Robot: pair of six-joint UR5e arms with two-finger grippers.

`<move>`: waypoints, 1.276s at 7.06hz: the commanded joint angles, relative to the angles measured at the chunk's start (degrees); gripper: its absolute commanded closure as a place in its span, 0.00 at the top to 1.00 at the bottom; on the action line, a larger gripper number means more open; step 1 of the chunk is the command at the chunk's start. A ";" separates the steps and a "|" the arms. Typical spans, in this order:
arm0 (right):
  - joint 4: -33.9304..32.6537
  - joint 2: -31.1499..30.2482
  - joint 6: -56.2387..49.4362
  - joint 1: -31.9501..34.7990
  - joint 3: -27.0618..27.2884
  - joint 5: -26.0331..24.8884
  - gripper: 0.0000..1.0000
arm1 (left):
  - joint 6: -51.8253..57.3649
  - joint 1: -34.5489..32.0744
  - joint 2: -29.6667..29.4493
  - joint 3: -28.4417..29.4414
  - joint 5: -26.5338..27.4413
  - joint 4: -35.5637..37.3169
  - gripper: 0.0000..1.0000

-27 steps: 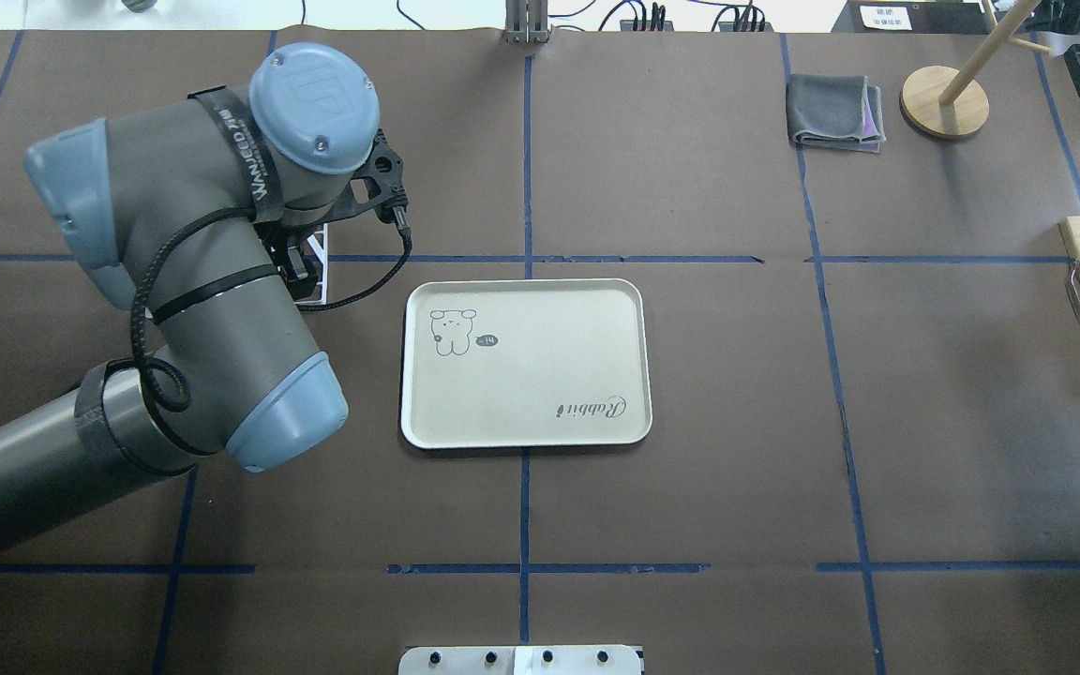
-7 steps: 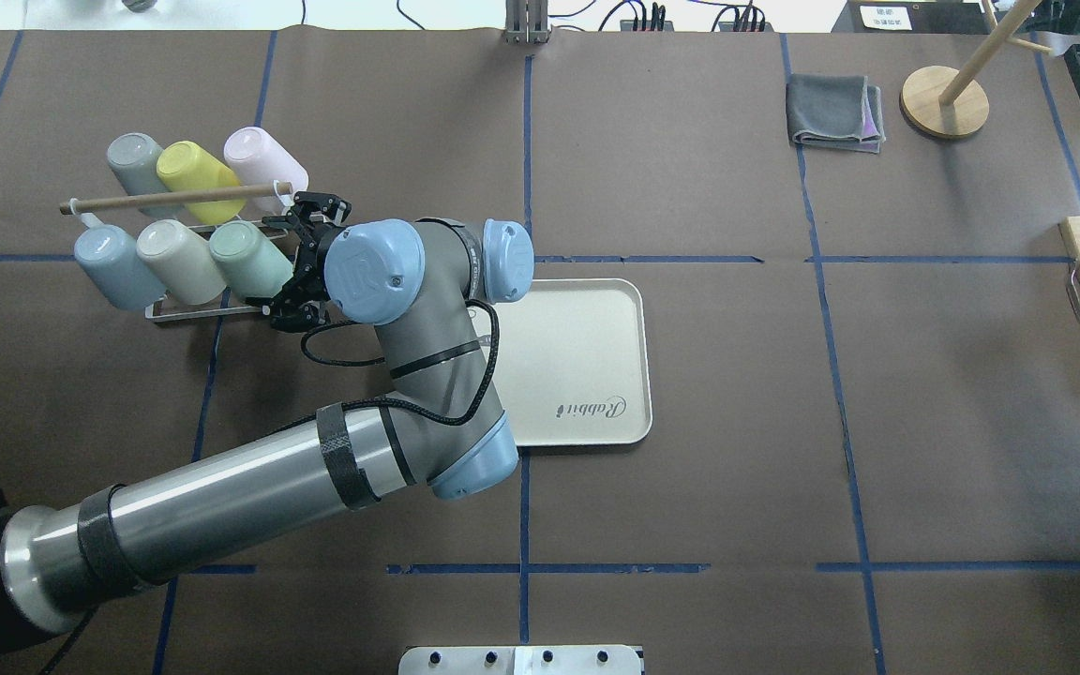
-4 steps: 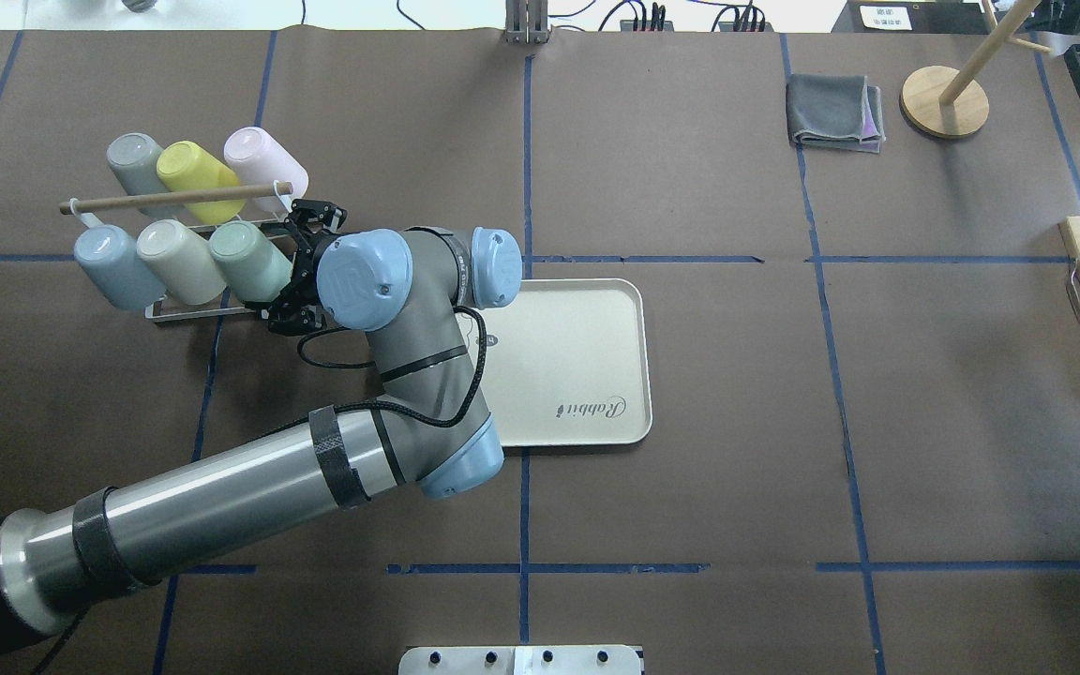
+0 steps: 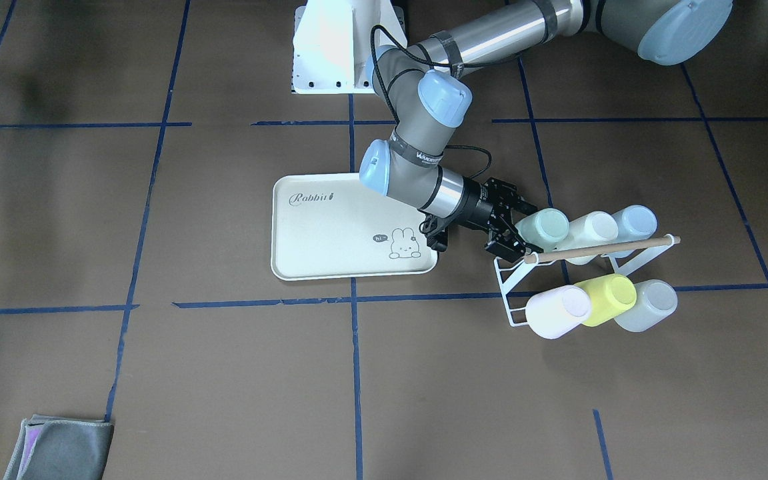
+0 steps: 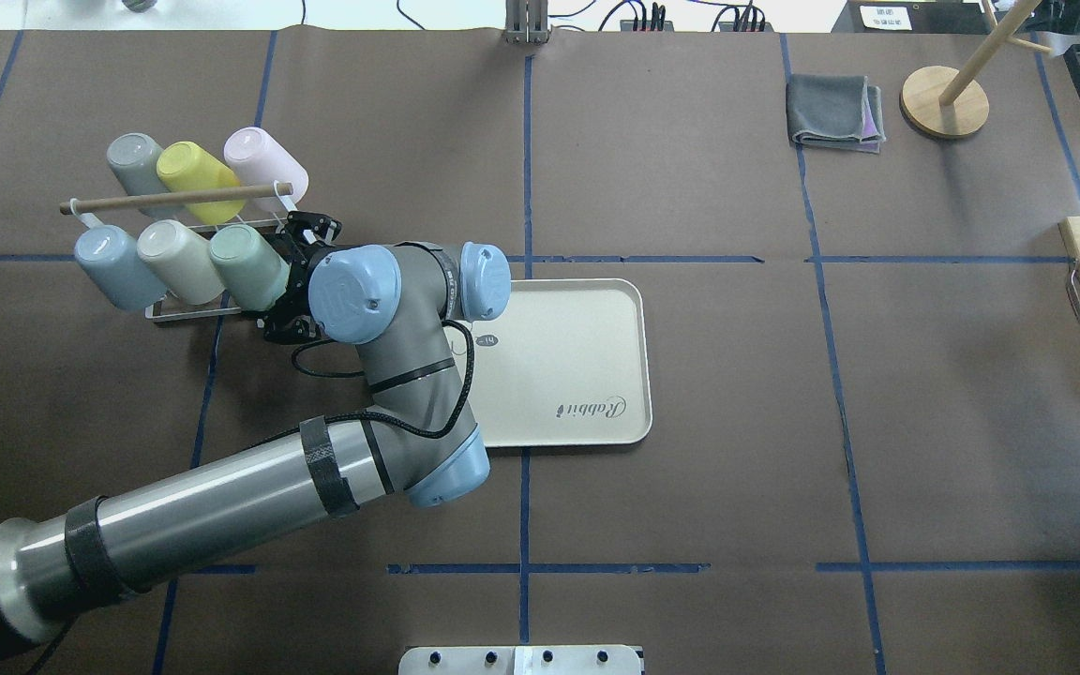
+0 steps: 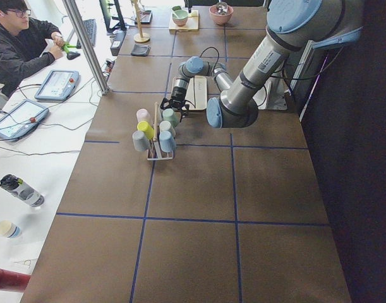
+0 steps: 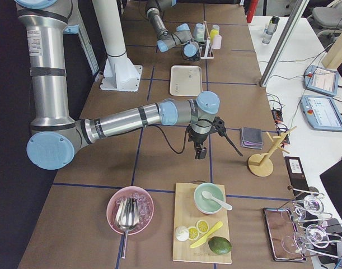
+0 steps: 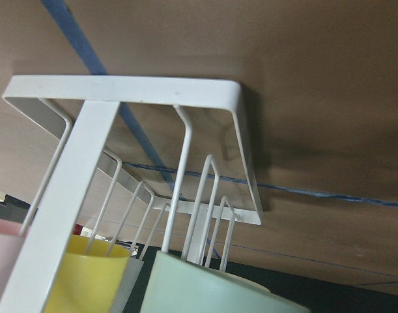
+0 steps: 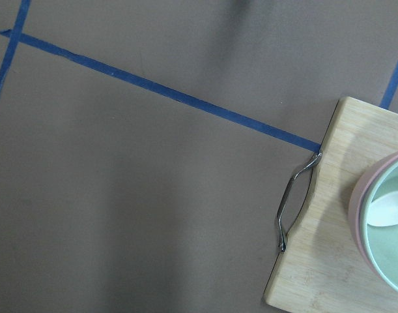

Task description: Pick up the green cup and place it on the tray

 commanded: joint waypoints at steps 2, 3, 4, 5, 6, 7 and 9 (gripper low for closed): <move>0.00 -0.47 -0.09 0.00 0.01 -0.09 1.00 | -0.09 0.05 0.05 0.13 0.02 -0.38 1.00; 0.00 -0.47 -0.09 0.00 0.01 -0.09 1.00 | -0.09 0.05 -0.04 0.13 0.02 -0.56 0.97; 0.00 -0.47 -0.09 0.00 0.01 -0.09 1.00 | -0.18 0.05 -0.04 0.13 0.02 -1.17 0.90; 0.00 -0.47 -0.09 0.00 0.01 -0.09 1.00 | -1.40 0.05 -0.12 0.13 0.02 -1.17 0.82; 0.00 -0.47 -0.09 0.00 0.01 -0.09 1.00 | -2.37 -0.04 -0.13 0.13 0.02 -1.17 0.75; 0.00 -0.47 -0.09 0.00 0.10 -0.09 1.00 | -2.64 -0.04 -0.13 0.05 0.02 -1.09 0.67; 0.09 -0.56 -0.09 0.00 0.10 0.00 1.00 | -2.73 -0.04 -0.21 -0.30 0.02 -1.00 0.62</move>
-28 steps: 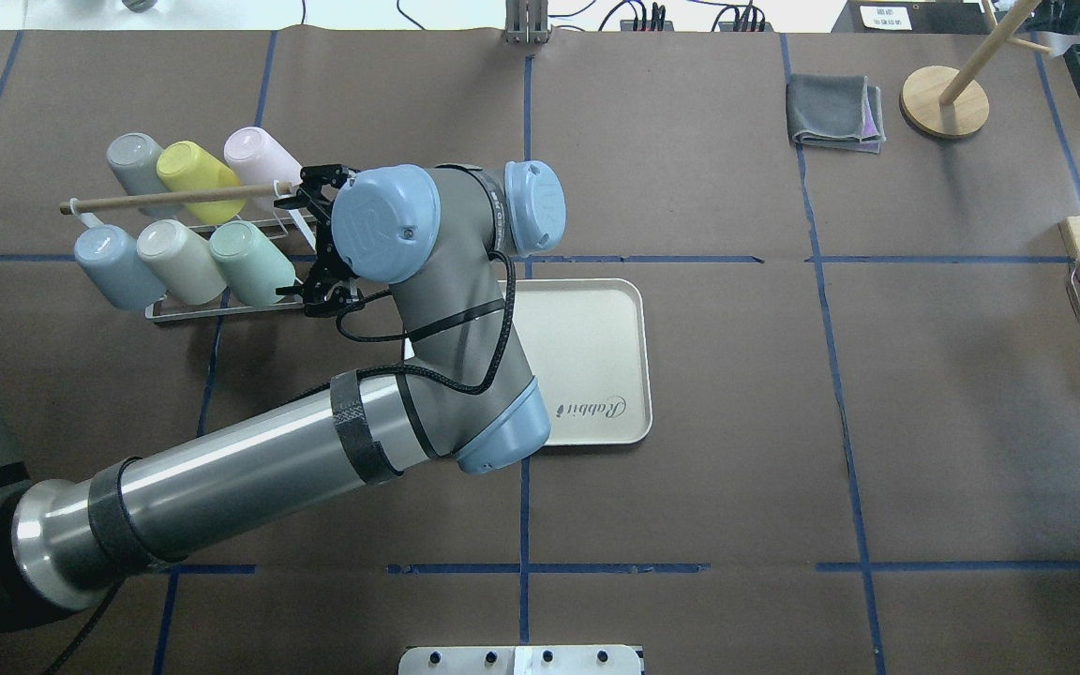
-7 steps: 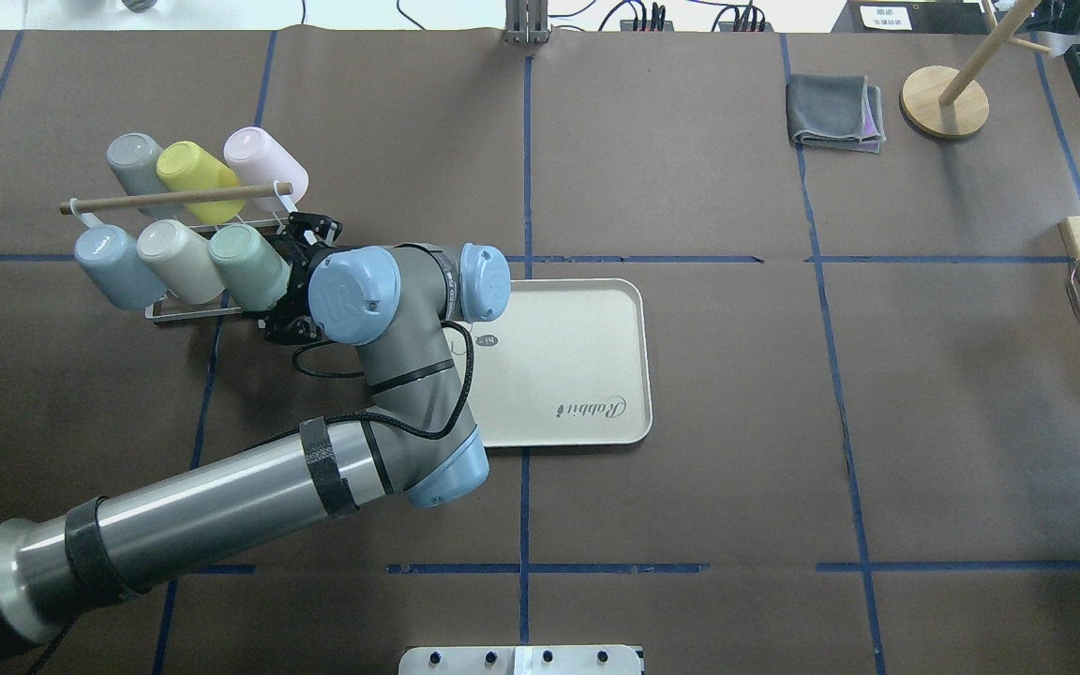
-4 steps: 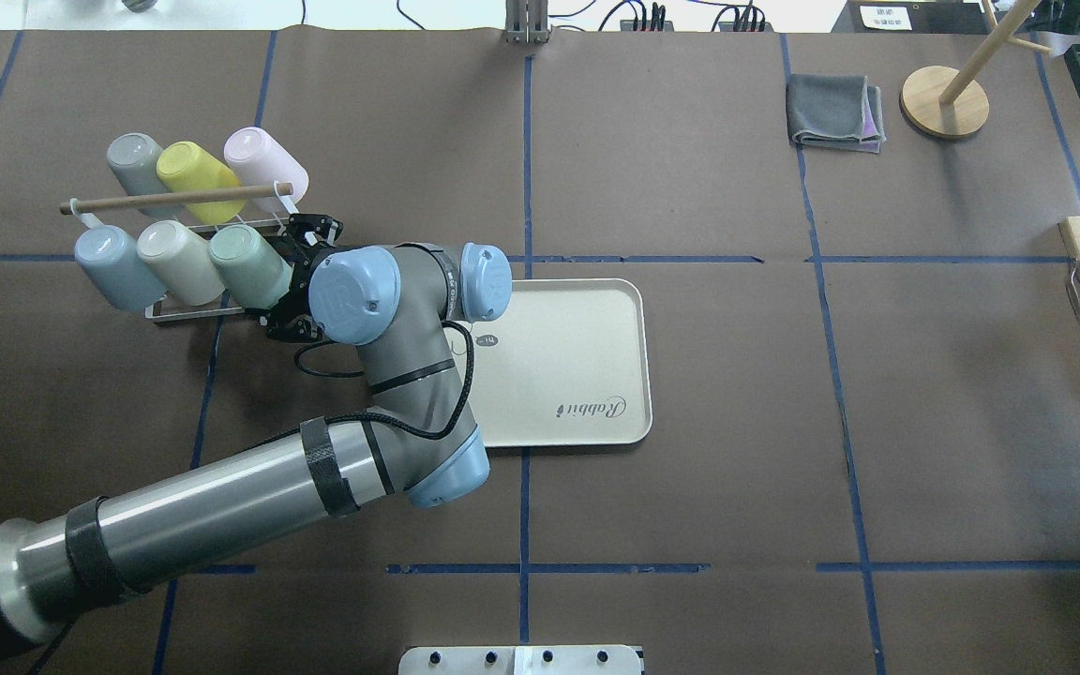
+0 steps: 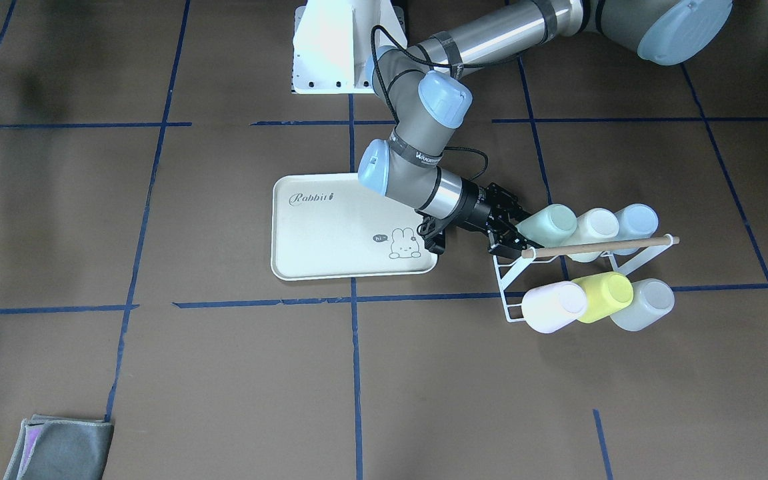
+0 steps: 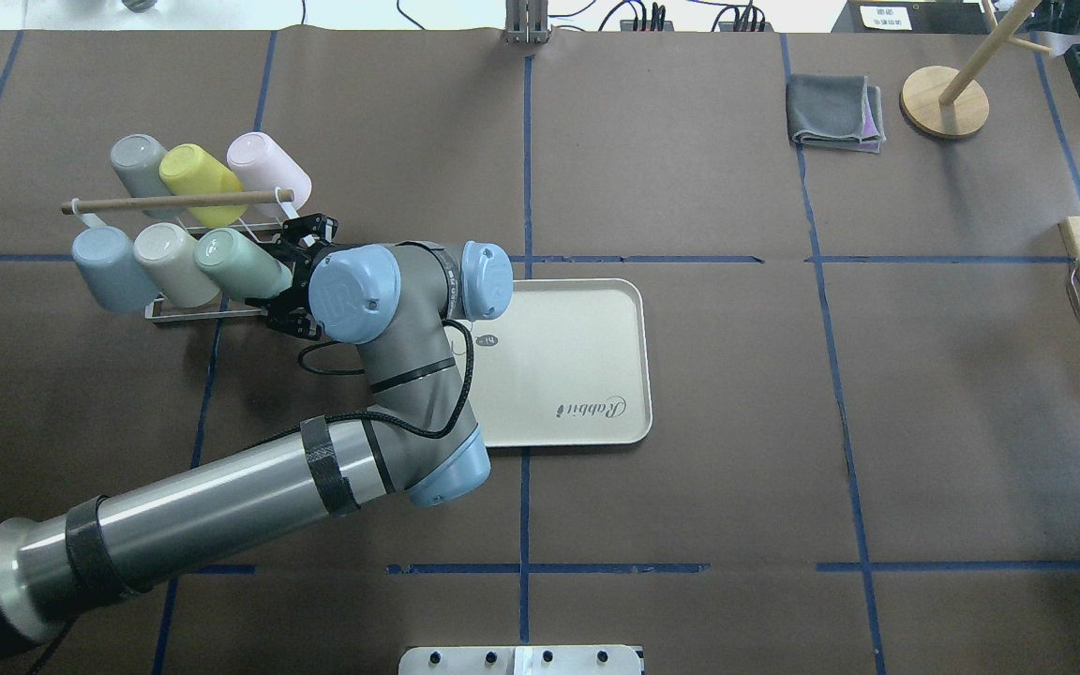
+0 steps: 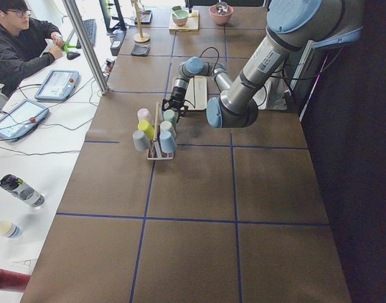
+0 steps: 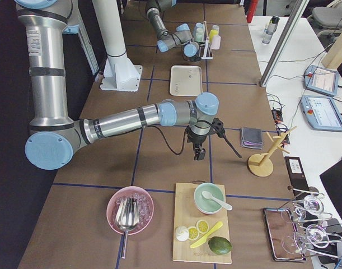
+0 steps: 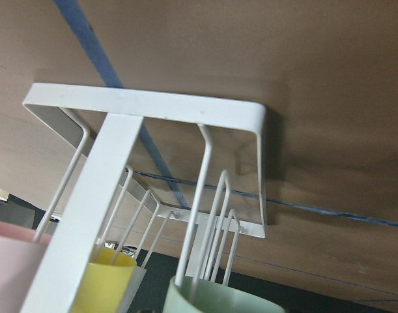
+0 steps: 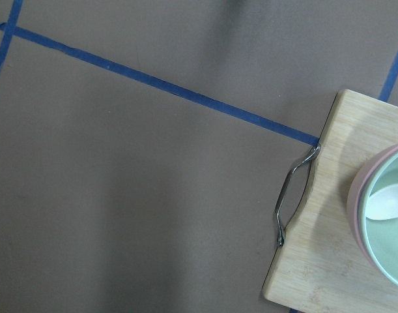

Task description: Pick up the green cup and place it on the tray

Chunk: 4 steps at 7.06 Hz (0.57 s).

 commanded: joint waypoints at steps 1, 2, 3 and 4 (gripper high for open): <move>-0.02 -0.03 0.00 0.00 0.02 0.07 1.00 | -0.02 -0.18 -0.06 -0.41 0.17 0.13 0.62; -0.02 0.06 0.00 0.00 0.02 -0.02 1.00 | 0.07 -0.19 -0.15 -0.84 0.35 0.39 0.62; -0.02 -0.03 0.00 0.00 0.02 -0.02 1.00 | 0.33 -0.45 -0.15 -1.20 0.44 0.65 0.63; -0.02 -0.03 0.00 0.00 0.02 0.07 1.00 | 0.42 -0.54 -0.15 -1.81 0.44 1.70 0.63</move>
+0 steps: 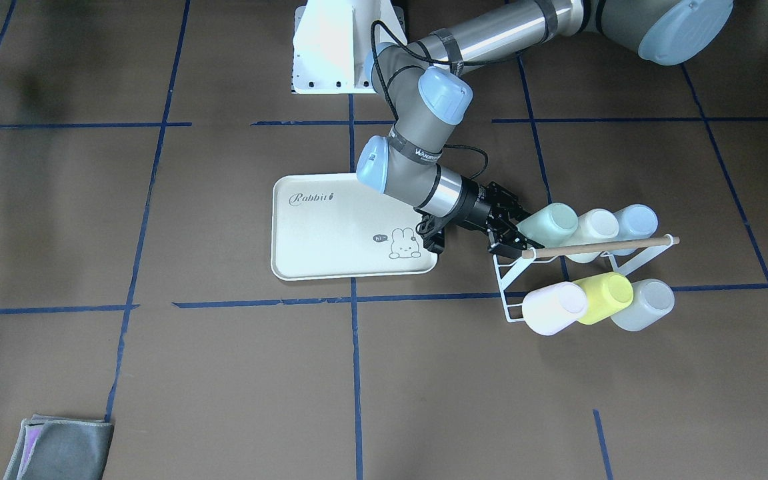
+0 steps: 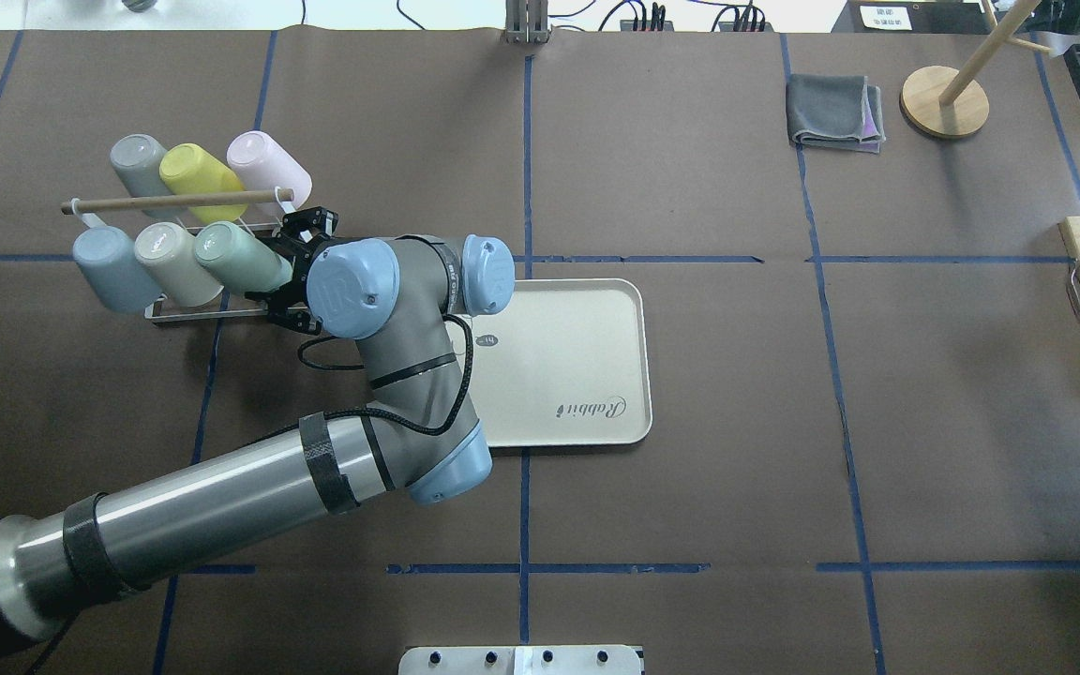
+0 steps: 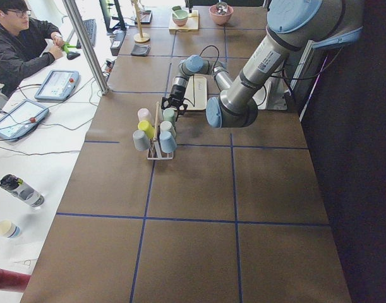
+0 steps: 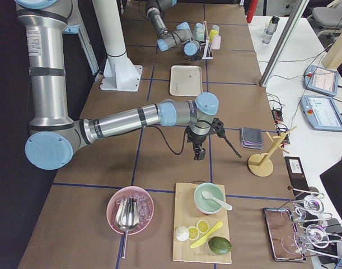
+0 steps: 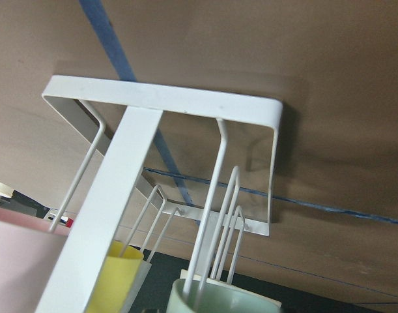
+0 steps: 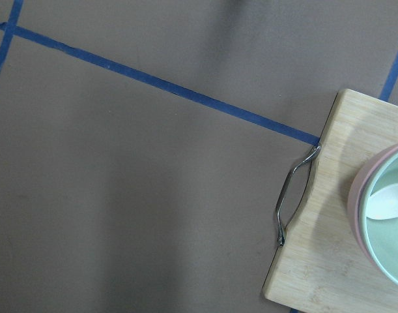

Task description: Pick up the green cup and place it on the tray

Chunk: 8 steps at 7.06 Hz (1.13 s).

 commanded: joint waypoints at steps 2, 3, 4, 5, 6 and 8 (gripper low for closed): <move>0.00 -0.20 0.00 0.00 0.18 -0.03 1.00 | 0.42 -0.24 0.07 -5.77 0.05 6.57 0.63; 0.00 -0.29 0.00 -0.09 0.26 -0.03 1.00 | 0.42 -0.24 0.07 -7.63 0.05 8.08 0.63; 0.00 -0.37 0.00 0.00 0.26 -0.03 1.00 | 1.21 -0.76 -0.02 -8.61 0.05 8.18 0.64; 0.00 -0.38 0.00 -0.09 0.26 -0.03 1.00 | 2.00 -1.55 0.07 -9.66 0.05 8.27 0.64; 0.00 -0.38 0.00 -0.09 0.26 -0.03 1.00 | 2.53 -1.90 -0.10 -10.72 0.05 8.27 0.64; 0.00 -0.38 0.09 -0.09 0.35 0.06 1.00 | 5.42 -4.09 -0.02 -15.97 -0.03 8.27 0.64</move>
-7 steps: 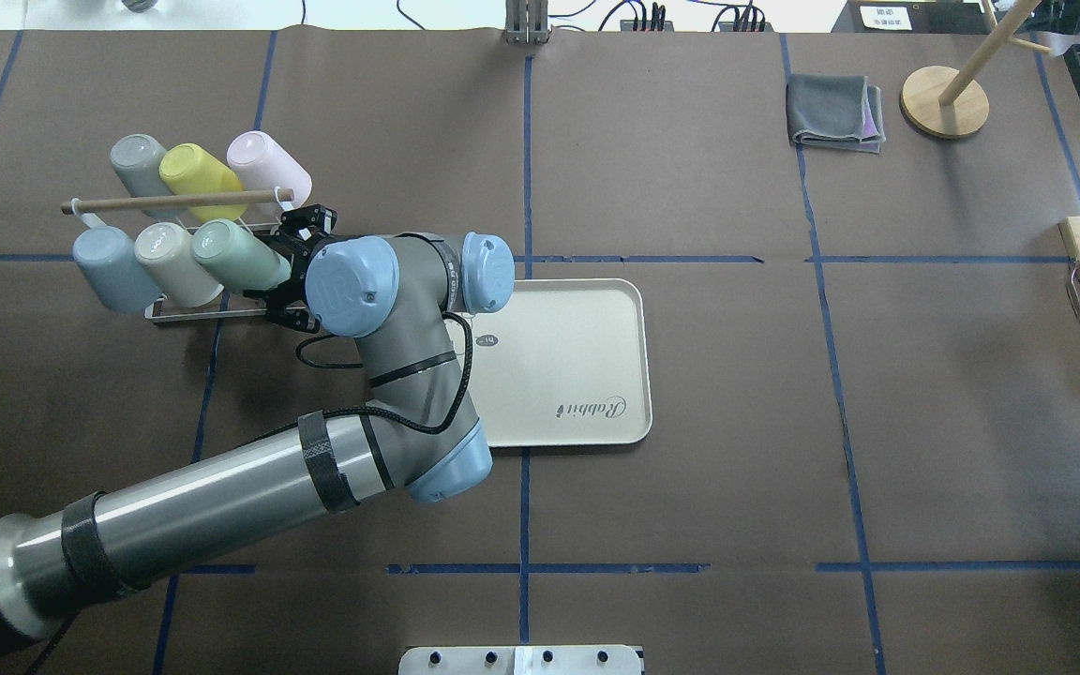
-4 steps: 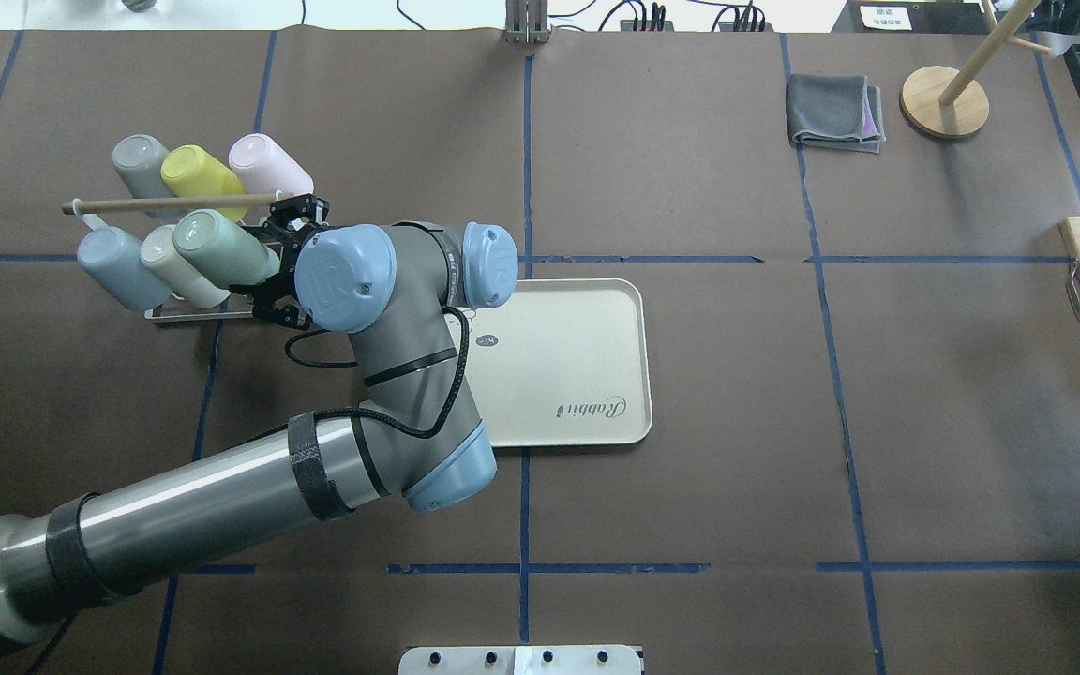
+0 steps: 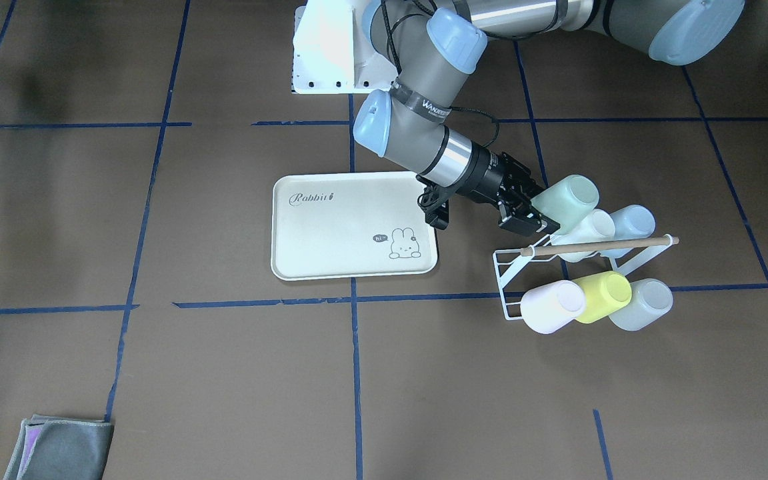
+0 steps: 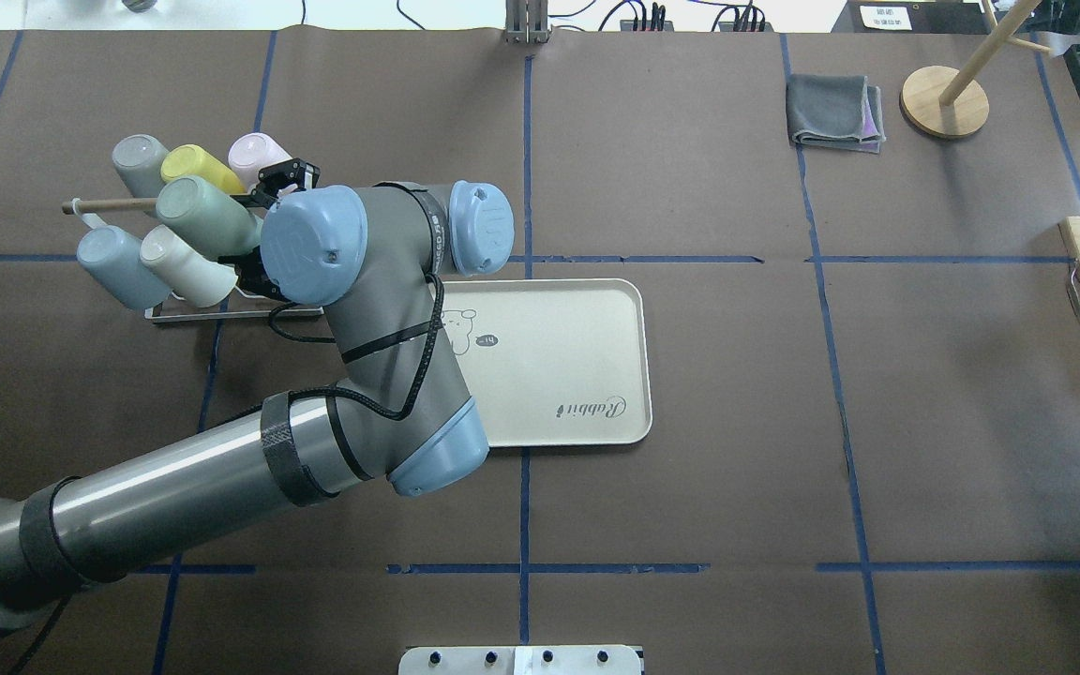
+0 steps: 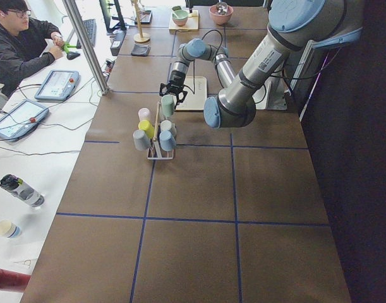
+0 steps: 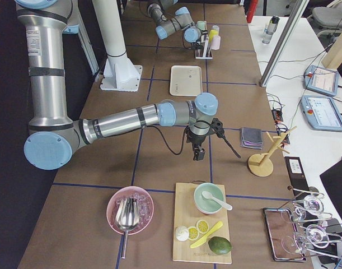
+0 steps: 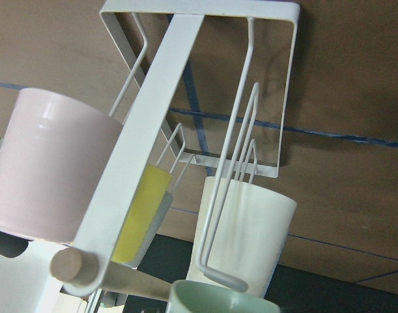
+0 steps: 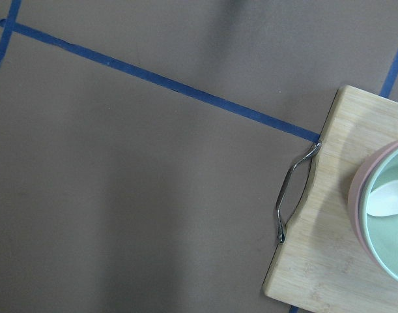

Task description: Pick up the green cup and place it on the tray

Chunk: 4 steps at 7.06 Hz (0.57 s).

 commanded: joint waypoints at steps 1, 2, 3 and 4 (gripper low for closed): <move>-0.04 0.00 0.07 0.05 0.06 -0.02 1.00 | 1.60 -1.76 0.65 -7.70 -0.24 -0.07 0.63; 0.05 0.08 -0.02 -0.03 0.06 -0.02 1.00 | 1.60 -1.94 2.84 -15.22 -0.77 -0.42 0.63; 0.05 0.08 -0.02 -0.03 0.06 -0.02 1.00 | 1.25 -2.11 4.25 -21.30 -2.16 -2.69 0.63; 0.05 0.08 -0.02 0.05 0.06 -0.02 1.00 | 0.82 -2.20 4.52 -22.58 -5.40 -7.84 0.61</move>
